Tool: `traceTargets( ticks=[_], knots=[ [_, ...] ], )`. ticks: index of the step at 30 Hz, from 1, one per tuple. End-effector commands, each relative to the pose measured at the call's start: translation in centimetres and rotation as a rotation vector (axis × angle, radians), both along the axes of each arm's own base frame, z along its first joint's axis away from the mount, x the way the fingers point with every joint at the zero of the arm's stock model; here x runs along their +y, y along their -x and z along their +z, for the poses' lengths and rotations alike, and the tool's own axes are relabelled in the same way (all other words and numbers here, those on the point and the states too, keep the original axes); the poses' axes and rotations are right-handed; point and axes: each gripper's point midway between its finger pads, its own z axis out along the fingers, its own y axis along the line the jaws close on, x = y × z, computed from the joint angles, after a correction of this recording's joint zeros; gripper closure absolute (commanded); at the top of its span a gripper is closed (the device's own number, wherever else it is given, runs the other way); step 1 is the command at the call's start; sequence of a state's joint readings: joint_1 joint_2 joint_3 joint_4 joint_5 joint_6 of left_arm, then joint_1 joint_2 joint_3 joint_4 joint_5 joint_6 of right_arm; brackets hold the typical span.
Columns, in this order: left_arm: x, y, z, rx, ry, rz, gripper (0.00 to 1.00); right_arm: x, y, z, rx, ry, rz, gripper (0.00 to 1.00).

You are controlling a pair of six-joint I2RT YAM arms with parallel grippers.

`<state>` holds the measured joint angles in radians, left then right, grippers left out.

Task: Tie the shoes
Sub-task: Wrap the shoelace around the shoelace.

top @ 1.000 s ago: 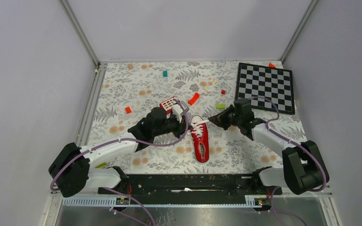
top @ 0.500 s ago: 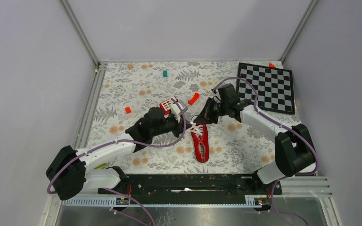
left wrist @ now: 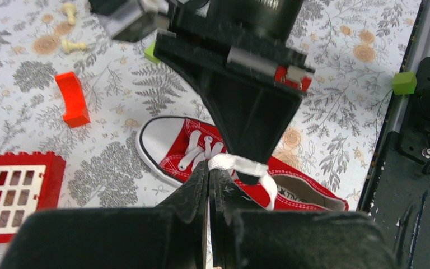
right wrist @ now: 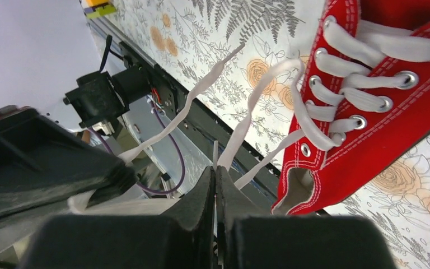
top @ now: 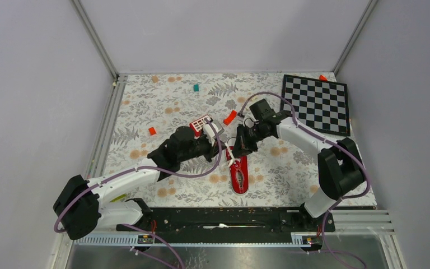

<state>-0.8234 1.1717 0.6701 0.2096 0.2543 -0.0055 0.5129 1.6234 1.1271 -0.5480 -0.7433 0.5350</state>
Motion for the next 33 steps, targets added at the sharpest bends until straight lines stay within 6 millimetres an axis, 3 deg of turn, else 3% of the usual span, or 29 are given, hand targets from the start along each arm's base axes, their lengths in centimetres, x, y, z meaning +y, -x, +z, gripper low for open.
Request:
traceTargets(
  ticks=[1,3,5,8,16,25,29,33],
  knots=[
    [-1.1,-1.5,4.2,-0.113,0.044,0.000,1.00,1.3,1.5,1.2,0.015,-0.078,0.129,1.00],
    [-1.4,-1.6,4.4,-0.115,0.047,-0.004,1.00,1.5,2.1,1.2,0.029,-0.091,0.169,0.95],
    [-1.5,-1.7,4.4,-0.115,0.047,-0.007,1.00,1.0,2.4,0.8,0.033,-0.065,0.192,0.74],
    [-1.6,-1.8,4.1,-0.107,0.042,-0.006,1.00,0.1,1.8,0.0,-0.006,0.020,0.176,0.64],
    [-1.9,-2.6,2.7,-0.097,0.043,0.022,1.00,-2.4,-0.4,1.0,-0.152,0.174,0.024,0.53],
    [-2.0,-3.9,0.9,-0.024,0.063,0.095,1.00,-8.6,-2.3,3.7,-0.321,0.238,-0.285,0.48],
    [-2.1,-4.1,0.3,0.032,0.065,0.110,1.00,-7.9,-0.4,5.2,-0.455,0.170,-0.244,0.49],
    [-2.1,-4.4,-0.3,0.064,0.057,0.117,1.00,-5.2,2.4,5.4,-0.582,0.147,-0.119,0.47]
  ],
)
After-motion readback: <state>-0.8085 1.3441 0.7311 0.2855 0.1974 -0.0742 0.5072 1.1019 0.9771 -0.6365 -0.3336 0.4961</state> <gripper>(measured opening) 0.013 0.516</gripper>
